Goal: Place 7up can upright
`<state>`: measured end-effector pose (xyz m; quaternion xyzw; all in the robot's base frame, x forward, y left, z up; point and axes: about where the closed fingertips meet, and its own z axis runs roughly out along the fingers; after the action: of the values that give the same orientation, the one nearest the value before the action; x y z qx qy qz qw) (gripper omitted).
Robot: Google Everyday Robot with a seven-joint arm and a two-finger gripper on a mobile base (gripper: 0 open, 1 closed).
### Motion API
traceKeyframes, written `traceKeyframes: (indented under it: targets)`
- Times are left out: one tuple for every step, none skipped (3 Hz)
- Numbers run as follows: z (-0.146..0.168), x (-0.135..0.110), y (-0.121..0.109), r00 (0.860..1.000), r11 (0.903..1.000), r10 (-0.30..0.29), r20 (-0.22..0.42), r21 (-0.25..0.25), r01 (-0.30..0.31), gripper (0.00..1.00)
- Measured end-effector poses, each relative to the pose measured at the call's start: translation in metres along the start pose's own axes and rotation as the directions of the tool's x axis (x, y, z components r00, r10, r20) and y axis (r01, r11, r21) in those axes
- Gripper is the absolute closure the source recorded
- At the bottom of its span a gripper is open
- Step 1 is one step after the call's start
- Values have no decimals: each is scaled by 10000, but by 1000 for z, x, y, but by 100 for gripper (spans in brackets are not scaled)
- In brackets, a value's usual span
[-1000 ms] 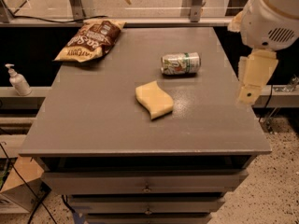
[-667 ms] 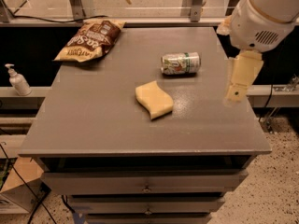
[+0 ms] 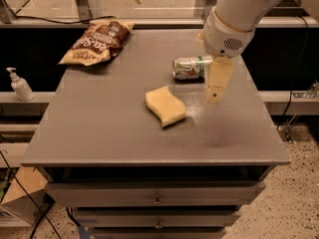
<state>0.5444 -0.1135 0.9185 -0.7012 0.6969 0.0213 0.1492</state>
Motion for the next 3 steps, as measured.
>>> traceKeyframes:
  targets:
    - [29, -15, -26, 9989, 9985, -469, 85, -264, 471, 0]
    - [52, -18, -49, 9973, 9968, -718, -133, -357, 713, 0]
    - [72, -12, -72, 9969, 9974, -608, -494, -408, 588, 0]
